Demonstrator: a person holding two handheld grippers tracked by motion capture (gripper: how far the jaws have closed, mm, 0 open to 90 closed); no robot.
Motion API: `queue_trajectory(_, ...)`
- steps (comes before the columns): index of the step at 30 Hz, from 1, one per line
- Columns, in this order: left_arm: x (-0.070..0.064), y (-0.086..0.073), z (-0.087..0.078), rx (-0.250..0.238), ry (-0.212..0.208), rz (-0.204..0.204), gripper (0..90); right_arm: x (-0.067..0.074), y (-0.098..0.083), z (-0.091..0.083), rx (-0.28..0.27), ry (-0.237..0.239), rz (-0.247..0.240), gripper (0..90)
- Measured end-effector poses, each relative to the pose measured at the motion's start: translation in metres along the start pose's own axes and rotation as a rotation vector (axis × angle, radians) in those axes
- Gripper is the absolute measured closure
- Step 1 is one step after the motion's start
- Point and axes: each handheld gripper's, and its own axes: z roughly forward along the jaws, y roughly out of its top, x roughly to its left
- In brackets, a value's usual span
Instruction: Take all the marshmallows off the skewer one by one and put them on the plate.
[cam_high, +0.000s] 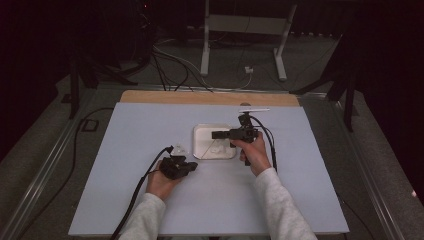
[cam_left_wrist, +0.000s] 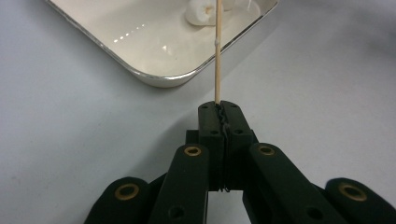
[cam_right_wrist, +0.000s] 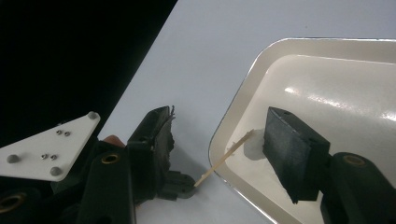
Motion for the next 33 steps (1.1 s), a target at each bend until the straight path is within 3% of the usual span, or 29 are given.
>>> queue_trajectory(3, 0.002, 0.002, 0.001, 0.005, 0.017, -0.034, 90.0, -0.001, 0.0, -0.001, -0.003, 0.0, -0.001, 40.4)
queue_trajectory(9, 0.003, 0.013, 0.002, -0.042, 0.016, -0.089, 90.0, -0.004, 0.001, -0.002, -0.004, -0.024, -0.004, 38.6)
queue_trajectory(13, 0.007, 0.024, 0.009, -0.066, 0.032, -0.16, 90.0, -0.007, 0.0, -0.001, -0.001, -0.032, 0.005, 38.4)
queue_trajectory(16, 0.01, 0.032, 0.017, -0.077, 0.034, -0.189, 90.0, -0.008, 0.0, 0.0, 0.003, -0.035, 0.009, 38.2)
queue_trajectory(25, 0.016, 0.052, 0.035, -0.094, 0.091, -0.229, 90.0, -0.012, -0.002, 0.0, 0.014, -0.044, 0.012, 37.0)
queue_trajectory(30, 0.022, 0.055, 0.039, -0.093, 0.116, -0.277, 89.3, -0.015, -0.003, 0.0, 0.022, -0.05, 0.015, 36.3)
queue_trajectory(33, 0.023, 0.056, 0.04, -0.1, 0.129, -0.272, 80.5, -0.015, -0.004, 0.0, 0.027, -0.054, 0.011, 35.7)
